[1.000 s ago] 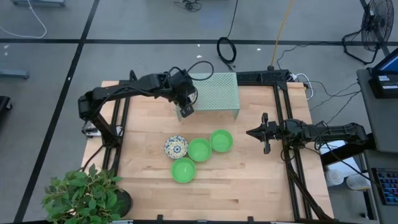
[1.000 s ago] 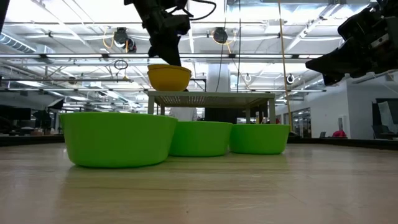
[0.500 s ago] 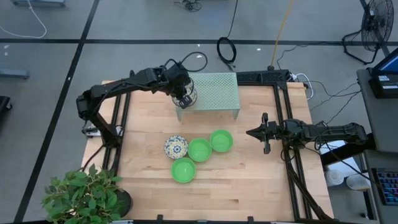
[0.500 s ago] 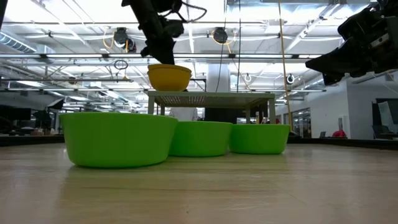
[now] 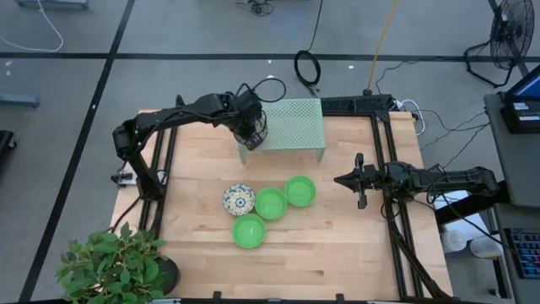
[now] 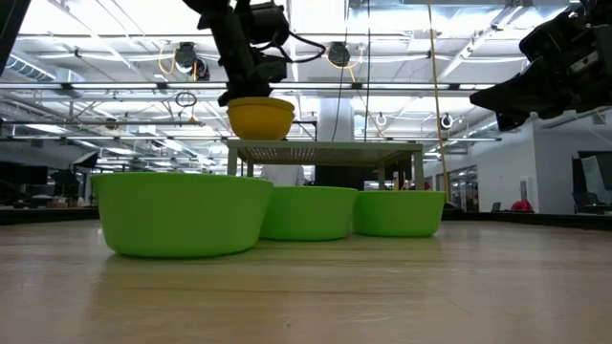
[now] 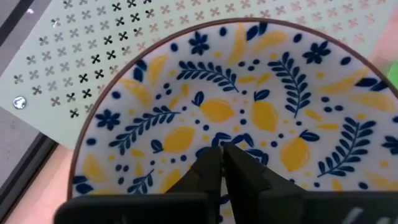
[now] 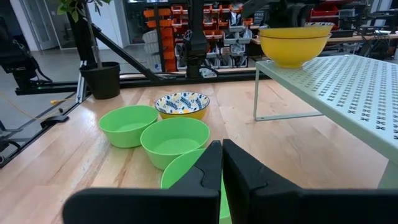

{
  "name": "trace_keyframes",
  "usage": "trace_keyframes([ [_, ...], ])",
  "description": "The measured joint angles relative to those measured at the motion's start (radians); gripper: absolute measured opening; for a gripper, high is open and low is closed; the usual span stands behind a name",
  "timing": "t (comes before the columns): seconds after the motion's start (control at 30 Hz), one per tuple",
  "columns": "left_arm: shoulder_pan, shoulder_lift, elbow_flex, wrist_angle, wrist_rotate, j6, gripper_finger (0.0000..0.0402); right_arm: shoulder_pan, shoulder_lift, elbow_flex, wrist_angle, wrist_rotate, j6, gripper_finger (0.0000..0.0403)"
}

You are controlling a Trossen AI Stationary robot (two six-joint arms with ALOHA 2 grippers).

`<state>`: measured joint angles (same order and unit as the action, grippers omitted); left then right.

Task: Pick & Place Mini bowls
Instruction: Stack the bottom white patterned bowl on top of the white patterned bowl on the shelf, then stack the white patterned bowl on top of the white patterned bowl on the shelf

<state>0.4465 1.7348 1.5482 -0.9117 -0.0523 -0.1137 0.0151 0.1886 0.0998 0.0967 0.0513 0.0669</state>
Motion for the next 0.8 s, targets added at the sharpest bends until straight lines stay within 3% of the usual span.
trace_keyframes([
  [0.5, -0.014, -0.121, 0.000, -0.004, 0.002, 0.002, 0.0042, 0.000, 0.000, 0.000, 0.000, 0.000, 0.000, 0.0000],
  [0.8, -0.110, -0.202, 0.000, -0.076, 0.026, -0.038, 0.0042, 0.000, 0.000, 0.000, 0.000, 0.000, 0.000, 0.0000],
])
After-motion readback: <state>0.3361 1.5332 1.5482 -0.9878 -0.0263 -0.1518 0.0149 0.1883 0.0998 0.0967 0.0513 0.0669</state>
